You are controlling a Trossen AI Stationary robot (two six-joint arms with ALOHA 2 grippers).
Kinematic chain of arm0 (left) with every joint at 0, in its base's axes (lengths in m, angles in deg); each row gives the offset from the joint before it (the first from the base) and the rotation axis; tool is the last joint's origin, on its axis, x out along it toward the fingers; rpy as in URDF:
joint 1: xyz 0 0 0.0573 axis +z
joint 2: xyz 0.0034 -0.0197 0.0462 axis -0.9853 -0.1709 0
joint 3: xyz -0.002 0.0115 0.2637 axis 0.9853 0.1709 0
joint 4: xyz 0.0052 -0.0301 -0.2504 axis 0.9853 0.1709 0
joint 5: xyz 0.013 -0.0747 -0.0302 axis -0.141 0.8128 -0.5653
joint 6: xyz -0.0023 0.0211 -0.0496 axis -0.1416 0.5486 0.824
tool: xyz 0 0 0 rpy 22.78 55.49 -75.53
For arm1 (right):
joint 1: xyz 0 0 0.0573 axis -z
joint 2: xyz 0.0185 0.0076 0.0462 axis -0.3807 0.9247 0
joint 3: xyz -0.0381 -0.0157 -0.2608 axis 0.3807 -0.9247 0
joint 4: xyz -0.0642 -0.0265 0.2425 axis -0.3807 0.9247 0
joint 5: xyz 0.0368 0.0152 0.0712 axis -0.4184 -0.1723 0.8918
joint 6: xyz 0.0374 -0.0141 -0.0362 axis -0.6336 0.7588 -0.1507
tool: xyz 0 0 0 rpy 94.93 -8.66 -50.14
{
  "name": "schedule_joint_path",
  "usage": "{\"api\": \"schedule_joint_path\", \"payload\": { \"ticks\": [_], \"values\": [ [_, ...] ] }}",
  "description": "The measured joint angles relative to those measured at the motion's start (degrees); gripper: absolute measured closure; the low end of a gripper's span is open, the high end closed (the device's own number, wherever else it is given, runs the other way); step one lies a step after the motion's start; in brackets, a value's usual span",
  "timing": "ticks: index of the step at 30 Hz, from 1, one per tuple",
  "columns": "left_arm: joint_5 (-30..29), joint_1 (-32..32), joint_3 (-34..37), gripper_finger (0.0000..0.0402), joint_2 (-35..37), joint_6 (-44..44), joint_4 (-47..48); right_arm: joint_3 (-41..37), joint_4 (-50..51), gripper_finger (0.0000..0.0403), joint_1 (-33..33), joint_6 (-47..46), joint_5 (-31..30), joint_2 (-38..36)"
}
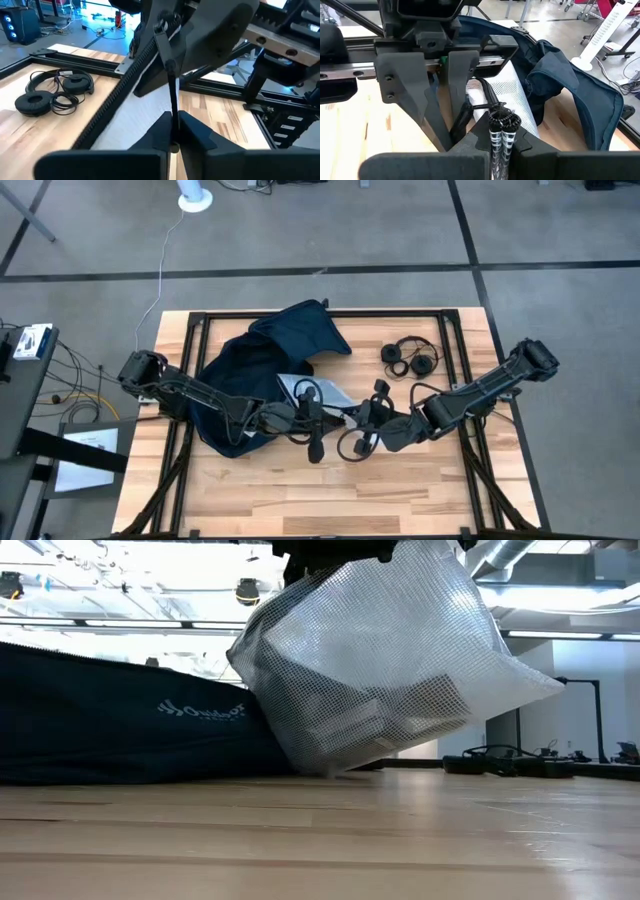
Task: Unpack backpack
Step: Open the white zip bag
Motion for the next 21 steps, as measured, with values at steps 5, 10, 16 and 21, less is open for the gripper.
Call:
{"api": "schedule_joint_path", "payload": {
  "ticks": [5,10,16,21],
  "values": [
    [0.08,-0.91,0.00,0.0400,2.17,-0.05,0.68,0.00,0.53,0.0403,0.00,0.00,-0.02,0.00],
    [2.20,-2.44,-0.02,0.0401,8.93,-2.69,1.51,0.00,0.93,0.0403,-0.02,0.01,0.00,0.00],
    [2.03,-2.70,0.02,0.0402,15.56,-5.20,8.87,0.24,-0.81,0.0403,-0.30,0.78,-0.10,-0.02],
    [0.03,-1.86,-0.04,0.0401,17.16,-0.29,19.48,-0.07,-5.70,0.0403,-2.14,7.33,-0.48,0.11]
  ]
}}
